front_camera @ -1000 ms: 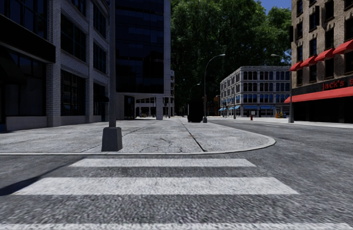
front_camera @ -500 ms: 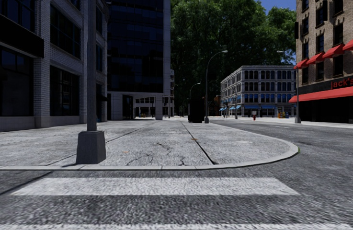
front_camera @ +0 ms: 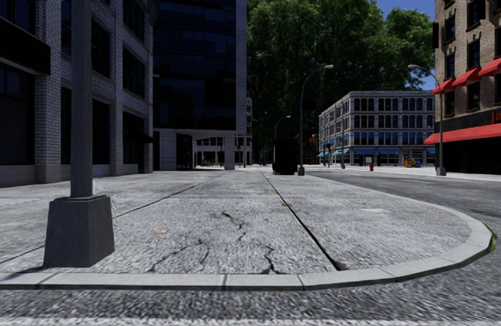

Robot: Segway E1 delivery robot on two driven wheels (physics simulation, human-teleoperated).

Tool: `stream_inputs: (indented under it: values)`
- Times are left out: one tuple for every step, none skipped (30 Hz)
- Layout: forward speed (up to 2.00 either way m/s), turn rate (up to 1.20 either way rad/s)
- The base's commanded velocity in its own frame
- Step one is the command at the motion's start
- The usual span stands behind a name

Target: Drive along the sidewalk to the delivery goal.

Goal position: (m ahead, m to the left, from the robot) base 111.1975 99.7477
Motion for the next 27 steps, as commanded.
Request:
stream_inputs:
  values:
    - [2.00, 0.00]
    - [2.00, 0.00]
    - [2.00, 0.00]
    - [2.00, 0.00]
    - [2.00, 0.00]
    - [2.00, 0.00]
    - [2.00, 0.00]
    - [2.00, 0.00]
    - [2.00, 0.00]
    - [2.00, 0.00]
    - [2.00, 0.00]
    - [2.00, 0.00]
    - [2.00, 0.00]
    - [2.00, 0.00]
    - [2.00, 0.00]
    - [2.00, 0.00]
    - [2.00, 0.00]
    - [2.00, 0.00]
    - [2.00, 0.00]
    - [2.00, 0.00]
    - [2.00, 0.00]
    - [2.00, 0.00]
    - [2.00, 0.00]
    - [2.00, 0.00]
    - [2.00, 0.00]
    - [2.00, 0.00]
    - [2.00, 0.00]
